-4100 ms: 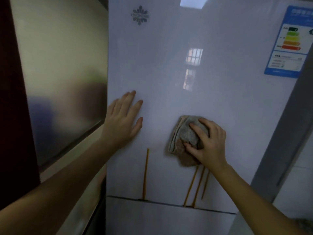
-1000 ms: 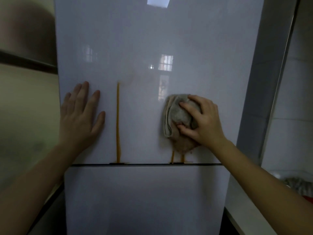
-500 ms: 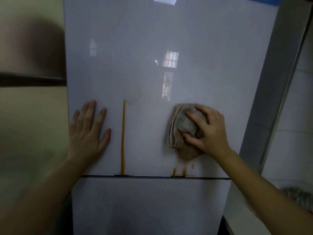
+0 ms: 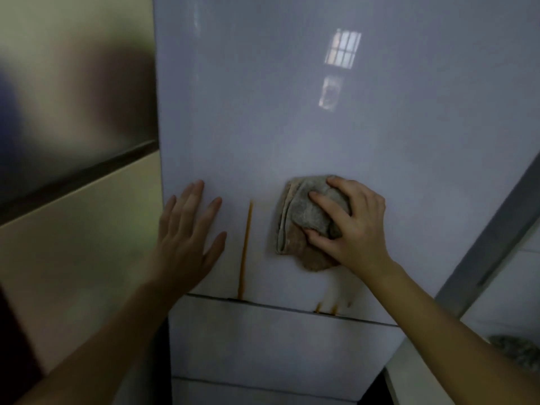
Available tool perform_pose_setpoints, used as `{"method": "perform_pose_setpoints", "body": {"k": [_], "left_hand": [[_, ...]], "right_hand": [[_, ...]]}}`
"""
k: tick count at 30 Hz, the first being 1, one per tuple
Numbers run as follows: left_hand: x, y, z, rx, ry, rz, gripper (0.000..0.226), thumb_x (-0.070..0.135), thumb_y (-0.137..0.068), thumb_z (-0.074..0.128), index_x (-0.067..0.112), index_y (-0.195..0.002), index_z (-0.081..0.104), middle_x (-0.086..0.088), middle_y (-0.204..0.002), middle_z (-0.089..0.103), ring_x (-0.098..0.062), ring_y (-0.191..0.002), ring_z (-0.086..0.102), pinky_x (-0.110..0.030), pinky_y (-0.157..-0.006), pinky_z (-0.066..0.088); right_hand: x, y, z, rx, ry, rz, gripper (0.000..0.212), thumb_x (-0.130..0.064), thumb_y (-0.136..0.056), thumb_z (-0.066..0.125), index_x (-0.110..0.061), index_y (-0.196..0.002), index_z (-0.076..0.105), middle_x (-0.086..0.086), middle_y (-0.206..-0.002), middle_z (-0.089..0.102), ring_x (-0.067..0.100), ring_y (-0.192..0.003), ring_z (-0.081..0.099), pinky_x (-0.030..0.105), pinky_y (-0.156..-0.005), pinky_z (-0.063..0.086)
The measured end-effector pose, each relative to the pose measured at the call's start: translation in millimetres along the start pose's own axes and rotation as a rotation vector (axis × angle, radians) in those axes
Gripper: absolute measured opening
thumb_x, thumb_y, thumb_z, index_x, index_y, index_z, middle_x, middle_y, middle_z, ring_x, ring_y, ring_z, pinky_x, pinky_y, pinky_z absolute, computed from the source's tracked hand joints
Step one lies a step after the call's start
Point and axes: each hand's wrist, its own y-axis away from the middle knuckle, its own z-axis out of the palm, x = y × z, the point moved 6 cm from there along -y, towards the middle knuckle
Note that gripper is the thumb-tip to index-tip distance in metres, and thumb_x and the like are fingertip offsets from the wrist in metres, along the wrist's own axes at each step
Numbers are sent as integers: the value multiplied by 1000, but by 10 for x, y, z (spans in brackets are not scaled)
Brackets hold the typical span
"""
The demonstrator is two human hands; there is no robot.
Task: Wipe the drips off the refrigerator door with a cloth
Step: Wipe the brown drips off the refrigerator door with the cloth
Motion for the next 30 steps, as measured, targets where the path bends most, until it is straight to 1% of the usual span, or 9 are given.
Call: {"method": "perform_pose_setpoints", "body": {"k": [4, 8, 11, 14, 18, 21, 23, 27, 30], "left_hand": [[-155, -108, -27, -8, 10, 21, 56, 30, -96, 59, 8, -145, 44, -26, -155, 36, -39, -145, 35, -54, -119, 32], [-283, -133, -10, 3, 8, 46, 54, 31, -98, 57, 8, -145, 44, -25, -155, 38, -36, -145, 34, -54, -117, 34], [-279, -100, 32, 2, 18, 46, 55, 31, -98, 57, 6, -146, 45, -25, -155, 37, -36, -147, 33, -55, -118, 33], [-276, -85, 35, -1, 15, 35, 54, 31, -99, 55, 5, -146, 46, -24, -155, 37, -35, -147, 33, -54, -119, 32], [-273, -82, 2, -36, 22, 32, 56, 32, -100, 53, 6, -149, 42, -24, -157, 35, -35, -148, 32, -54, -120, 30], [-262, -85, -15, -56, 19, 29, 57, 33, -101, 51, 7, -150, 40, -23, -158, 34, -35, -149, 31, -53, -121, 29], [-260, -81, -23, -56, 16, 31, 56, 33, -101, 51, 7, -150, 41, -23, -158, 34, -35, -149, 31, -53, -121, 30], [-273, -66, 0, -36, 6, 42, 57, 32, -100, 54, 7, -149, 43, -23, -157, 35, -34, -148, 32, -52, -121, 29], [-281, -55, 21, -44, 23, 34, 57, 30, -99, 56, 6, -149, 43, -23, -158, 34, -34, -150, 30, -53, -122, 28]], "right_hand": [[-272, -275, 167, -17, -42, -8, 51, -48, -83, 76, -21, -126, 71, 12, -137, 60, 34, -123, 56, 46, -98, 38], [-551, -396, 348, -46, -76, -54, 50, -48, -85, 74, -21, -127, 71, 12, -139, 59, 34, -124, 55, 49, -97, 40], [-721, -231, 482, -117, -73, -169, 53, -47, -83, 74, -21, -129, 69, 10, -143, 53, 33, -126, 51, 48, -96, 39], [-684, 98, 488, -167, -54, -226, 52, -47, -86, 74, -22, -131, 68, 11, -143, 55, 33, -126, 52, 47, -98, 40], [-438, 296, 329, -164, -51, -102, 50, -50, -93, 67, -24, -135, 60, 10, -144, 51, 34, -125, 53, 50, -98, 42], [-411, 178, 276, -126, -46, -15, 55, -48, -88, 74, -22, -134, 60, 12, -143, 50, 36, -124, 54, 51, -99, 41], [-503, 28, 316, -91, -64, 29, 56, -45, -84, 78, -20, -132, 64, 13, -142, 52, 36, -125, 54, 50, -99, 40], [-895, -139, 576, -76, -107, 17, 51, -43, -86, 77, -21, -130, 68, 14, -141, 57, 36, -125, 55, 50, -99, 40], [-1102, 58, 742, -107, -123, -27, 47, -44, -88, 75, -22, -129, 69, 12, -142, 57, 34, -125, 54, 48, -97, 39]]}}
